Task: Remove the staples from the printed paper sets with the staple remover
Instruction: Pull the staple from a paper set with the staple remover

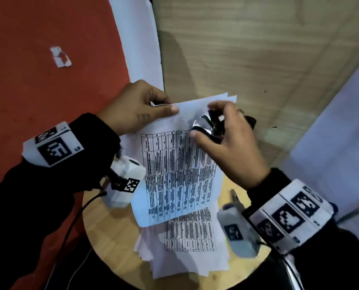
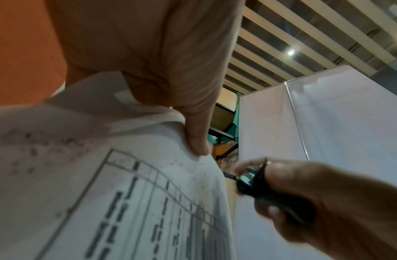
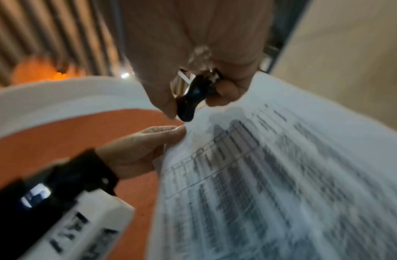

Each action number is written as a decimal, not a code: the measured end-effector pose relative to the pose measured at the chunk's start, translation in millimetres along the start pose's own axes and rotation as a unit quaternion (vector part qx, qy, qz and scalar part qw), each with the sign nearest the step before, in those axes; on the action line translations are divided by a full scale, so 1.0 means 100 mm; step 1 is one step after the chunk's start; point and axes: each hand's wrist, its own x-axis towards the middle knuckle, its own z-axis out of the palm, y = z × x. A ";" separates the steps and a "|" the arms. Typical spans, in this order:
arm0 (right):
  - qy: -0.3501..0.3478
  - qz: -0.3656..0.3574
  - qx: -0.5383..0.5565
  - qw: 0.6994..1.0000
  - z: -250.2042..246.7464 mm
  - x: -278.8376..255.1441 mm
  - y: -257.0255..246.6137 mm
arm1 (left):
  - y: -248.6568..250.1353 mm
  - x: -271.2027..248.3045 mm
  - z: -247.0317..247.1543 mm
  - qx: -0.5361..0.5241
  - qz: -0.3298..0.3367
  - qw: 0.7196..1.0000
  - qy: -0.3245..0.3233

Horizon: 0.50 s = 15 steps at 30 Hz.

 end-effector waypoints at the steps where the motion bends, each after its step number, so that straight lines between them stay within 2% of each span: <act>1: 0.022 -0.054 -0.049 0.997 -0.03 0.05 -0.03 | 0.02 0.00 -0.01 -0.010 -0.003 1.000 -0.001; 3: 0.041 -0.133 -0.107 0.984 -0.03 0.11 -0.06 | 0.05 -0.01 -0.01 -0.022 -0.015 1.000 -0.007; 6: 0.041 -0.189 -0.134 0.972 -0.01 0.14 -0.04 | 0.11 -0.02 0.00 -0.044 -0.027 0.998 -0.034; 15: 0.027 -0.230 -0.128 0.964 -0.07 0.09 -0.10 | 0.23 -0.06 0.03 -0.097 -0.032 0.993 -0.059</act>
